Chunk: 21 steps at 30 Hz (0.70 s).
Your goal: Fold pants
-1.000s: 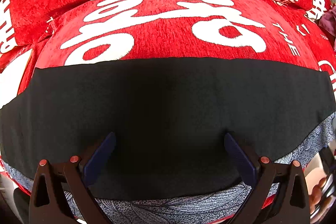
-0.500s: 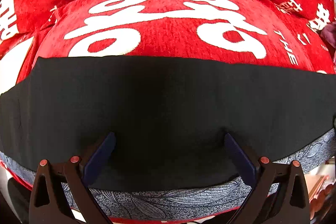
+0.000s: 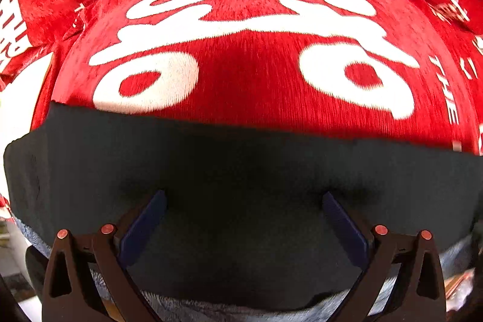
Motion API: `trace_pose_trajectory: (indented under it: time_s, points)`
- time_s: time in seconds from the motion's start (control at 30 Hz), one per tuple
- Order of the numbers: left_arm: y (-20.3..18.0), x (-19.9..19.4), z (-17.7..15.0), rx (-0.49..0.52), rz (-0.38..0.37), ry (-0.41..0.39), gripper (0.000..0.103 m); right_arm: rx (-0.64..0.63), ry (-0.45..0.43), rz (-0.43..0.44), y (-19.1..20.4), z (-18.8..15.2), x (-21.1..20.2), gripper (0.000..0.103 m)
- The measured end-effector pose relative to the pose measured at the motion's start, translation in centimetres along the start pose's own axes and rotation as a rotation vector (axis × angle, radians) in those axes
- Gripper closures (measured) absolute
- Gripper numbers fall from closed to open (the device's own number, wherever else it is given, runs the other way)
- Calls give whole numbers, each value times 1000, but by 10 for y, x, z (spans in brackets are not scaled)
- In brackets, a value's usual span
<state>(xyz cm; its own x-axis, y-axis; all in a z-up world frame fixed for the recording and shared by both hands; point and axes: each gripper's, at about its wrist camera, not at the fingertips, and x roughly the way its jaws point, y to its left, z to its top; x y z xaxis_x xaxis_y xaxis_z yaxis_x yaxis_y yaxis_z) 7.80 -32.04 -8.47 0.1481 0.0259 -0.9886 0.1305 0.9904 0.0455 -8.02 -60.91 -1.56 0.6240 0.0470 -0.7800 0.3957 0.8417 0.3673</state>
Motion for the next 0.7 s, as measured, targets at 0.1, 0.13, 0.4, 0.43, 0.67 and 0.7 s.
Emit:
trace_pose_trajectory:
  time_s: [0.1, 0.13, 0.4, 0.43, 0.67, 0.7]
  points:
    - [2, -6, -32, 46, -8, -4, 0, -6, 8, -8, 1, 0, 2, 88]
    - [1, -8, -42, 72, -11, -3, 0, -5, 9, -10, 1, 0, 2, 88]
    - [7, -12, -43, 136, -76, -17, 0, -73, -61, -41, 38, 7, -25, 88]
    - [18, -18, -42, 115, -149, -13, 0, -100, -76, -44, 46, 10, -31, 88]
    - [150, -55, -41, -72, -295, -173, 0, -430, -234, -73, 167, -1, -84, 88]
    - [175, -48, -41, -114, -310, -160, 0, -490, -250, -73, 191, -8, -86, 88]
